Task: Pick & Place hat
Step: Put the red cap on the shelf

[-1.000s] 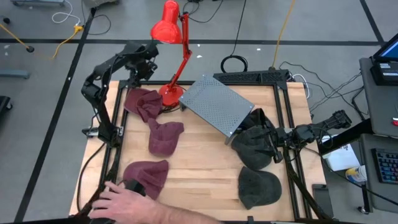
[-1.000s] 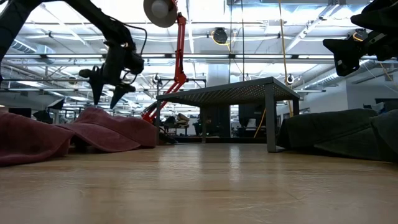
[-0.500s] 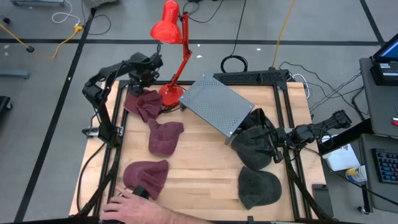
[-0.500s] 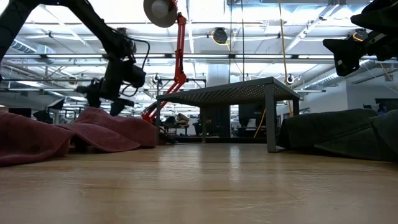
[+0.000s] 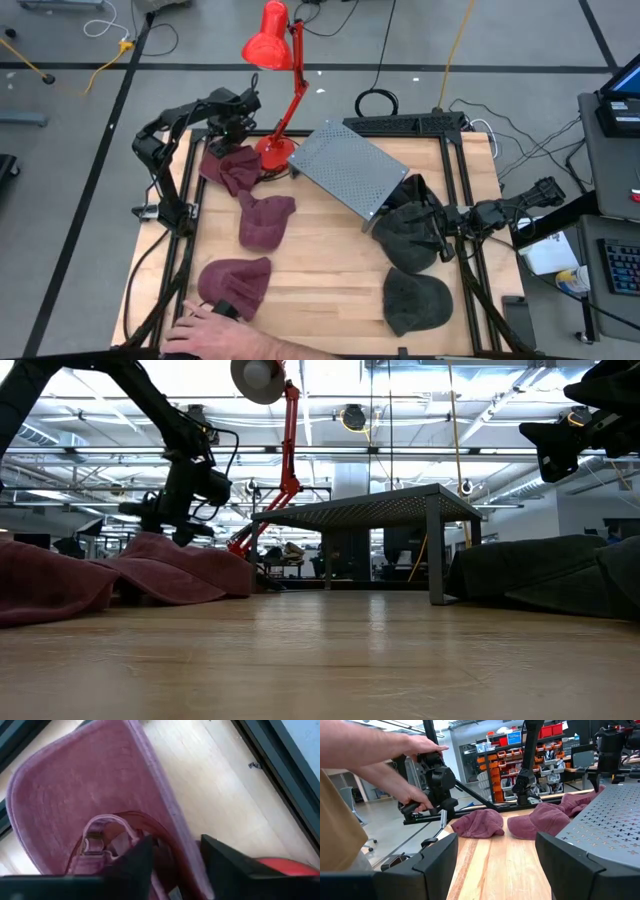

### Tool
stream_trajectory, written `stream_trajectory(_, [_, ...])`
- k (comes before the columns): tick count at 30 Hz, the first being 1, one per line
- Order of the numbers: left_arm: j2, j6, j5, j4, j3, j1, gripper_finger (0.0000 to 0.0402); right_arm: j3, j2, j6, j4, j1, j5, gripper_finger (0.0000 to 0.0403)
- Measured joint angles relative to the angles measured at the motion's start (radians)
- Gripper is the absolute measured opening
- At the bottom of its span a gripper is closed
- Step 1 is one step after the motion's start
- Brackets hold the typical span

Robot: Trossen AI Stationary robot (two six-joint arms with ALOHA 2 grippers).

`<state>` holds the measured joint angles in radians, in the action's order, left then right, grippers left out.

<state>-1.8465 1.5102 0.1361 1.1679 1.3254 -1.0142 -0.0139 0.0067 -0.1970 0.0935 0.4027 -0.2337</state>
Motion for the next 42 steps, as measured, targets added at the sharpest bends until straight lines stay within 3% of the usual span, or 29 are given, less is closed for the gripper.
stream_trajectory(6, [0.001,-0.199,-0.059,0.002,0.000,0.000,0.0032,0.000,0.000,0.000,0.000,0.000,0.000,0.0259])
stream_trajectory(8, [0.006,-0.272,-0.071,0.013,0.000,0.002,0.0013,0.000,0.000,0.000,0.000,0.000,0.000,0.0259])
stream_trajectory(22, [0.173,-0.453,-0.023,0.113,0.000,0.022,0.0015,0.000,0.000,0.000,0.000,0.000,0.000,0.0260])
stream_trajectory(36, [0.455,-0.661,-0.040,0.114,0.000,0.094,0.0009,0.000,0.000,0.000,0.000,0.000,0.000,0.0260])
stream_trajectory(42, [0.553,-0.749,-0.104,0.119,0.000,0.146,0.0008,0.000,0.000,0.000,0.000,0.000,0.000,0.0260])
